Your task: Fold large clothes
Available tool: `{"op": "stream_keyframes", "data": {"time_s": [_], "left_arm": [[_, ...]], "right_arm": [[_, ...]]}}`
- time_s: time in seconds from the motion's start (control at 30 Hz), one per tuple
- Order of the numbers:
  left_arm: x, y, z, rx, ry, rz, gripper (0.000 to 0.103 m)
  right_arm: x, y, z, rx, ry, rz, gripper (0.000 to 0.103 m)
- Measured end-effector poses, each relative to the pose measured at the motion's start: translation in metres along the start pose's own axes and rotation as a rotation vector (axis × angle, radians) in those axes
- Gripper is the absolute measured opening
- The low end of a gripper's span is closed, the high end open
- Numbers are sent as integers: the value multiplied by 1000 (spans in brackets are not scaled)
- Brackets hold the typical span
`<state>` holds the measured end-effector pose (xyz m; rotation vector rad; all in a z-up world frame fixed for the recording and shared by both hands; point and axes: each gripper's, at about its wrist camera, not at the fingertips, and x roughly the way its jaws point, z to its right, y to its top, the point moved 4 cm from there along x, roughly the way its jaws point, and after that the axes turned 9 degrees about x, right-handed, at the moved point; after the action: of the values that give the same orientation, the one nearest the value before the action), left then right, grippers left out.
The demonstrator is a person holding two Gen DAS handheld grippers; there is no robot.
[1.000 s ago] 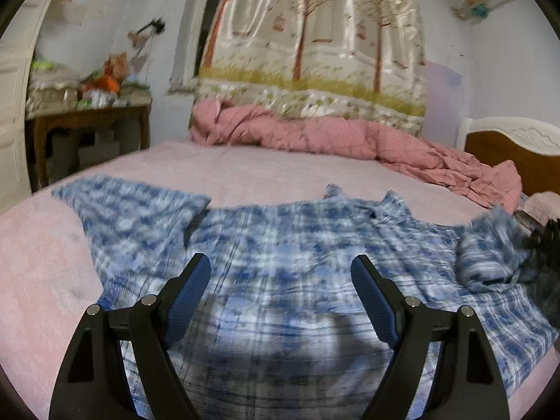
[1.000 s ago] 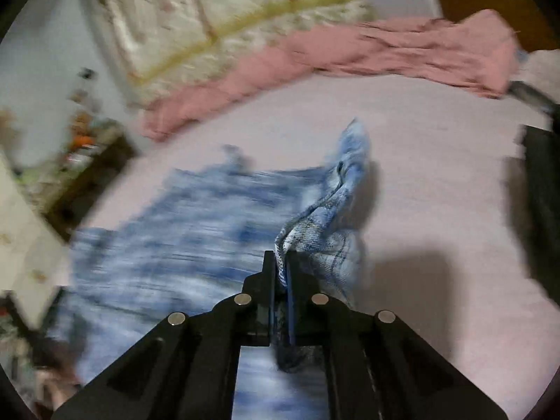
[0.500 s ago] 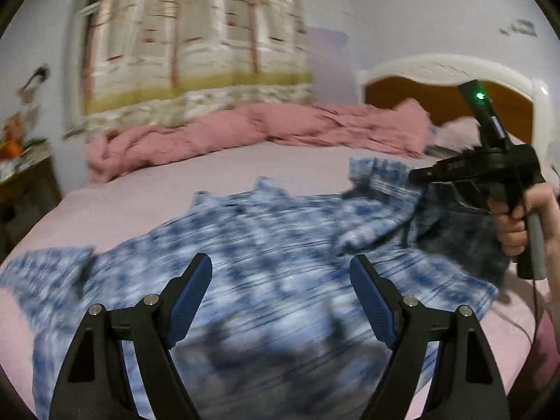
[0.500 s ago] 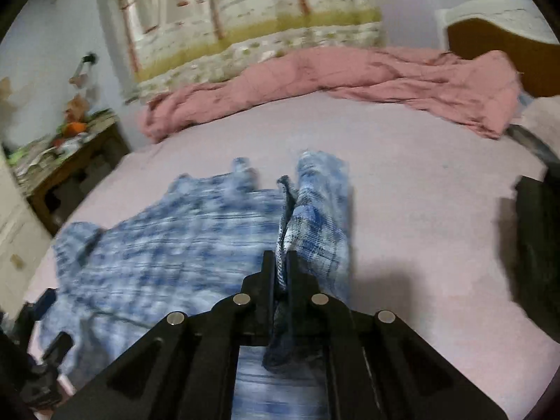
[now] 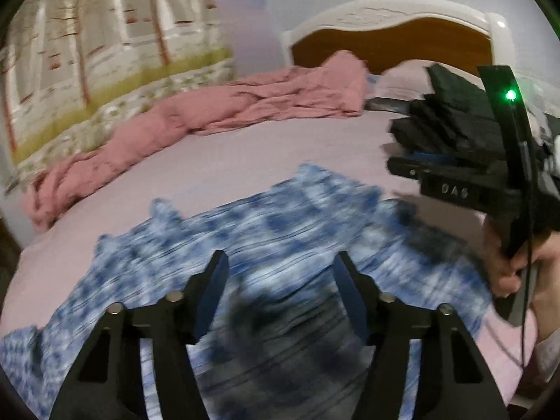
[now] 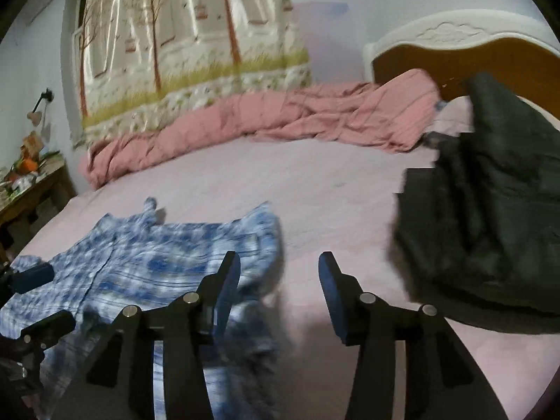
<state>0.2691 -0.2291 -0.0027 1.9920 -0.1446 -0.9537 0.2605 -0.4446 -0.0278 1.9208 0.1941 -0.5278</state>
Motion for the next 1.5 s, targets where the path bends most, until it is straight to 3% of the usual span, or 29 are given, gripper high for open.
{"op": "stream_keyframes", "data": {"time_s": [0.13, 0.2, 0.47, 0.53, 0.57, 0.6, 0.67, 0.7, 0.73, 0.83, 0.97, 1.07, 1.17, 1.3, 1.37, 1.5], "left_arm": [[24, 24, 22, -1, -109, -15, 51], [37, 35, 33, -19, -156, -28, 51], [85, 57, 51, -185, -332, -93, 47], [93, 58, 50, -200, -289, -109, 36], [95, 58, 46, -221, -246, -117, 17], [95, 56, 41, -257, -217, -112, 7], [85, 54, 32, -296, -211, -63, 5], [79, 54, 27, -294, -165, -41, 4], [71, 53, 20, -288, -118, -23, 4], [47, 51, -5, -293, -85, 31, 4], [19, 45, -34, -272, -86, 37, 5], [9, 38, -49, -275, -58, 31, 5], [9, 31, -55, -304, -88, 41, 5], [18, 26, -51, -324, -136, 44, 5], [22, 26, -48, -333, -154, 49, 5], [25, 29, -45, -368, -193, 69, 5]], "right_arm": [[-4, -1, 31, 136, 6, 44, 49], [0, -2, 41, 177, 9, 25, 49], [-5, -5, 44, 181, -1, 63, 49], [-3, -6, 48, 195, -14, 52, 49], [1, -7, 50, 209, 5, 33, 49], [4, -8, 51, 214, 21, 18, 49], [15, -10, 54, 231, 47, -42, 49], [18, -11, 55, 232, 44, -56, 49], [19, -12, 53, 227, 52, -65, 49], [19, -14, 42, 172, 76, -63, 49], [8, -17, 17, 58, 141, -34, 49], [0, -17, 12, 37, 135, -5, 49], [-15, -12, 12, 43, 128, 30, 49], [-54, -10, -17, -56, 242, 29, 49], [-60, -18, -51, -183, 311, -68, 49], [-42, -35, -92, -300, 301, -178, 49]]}}
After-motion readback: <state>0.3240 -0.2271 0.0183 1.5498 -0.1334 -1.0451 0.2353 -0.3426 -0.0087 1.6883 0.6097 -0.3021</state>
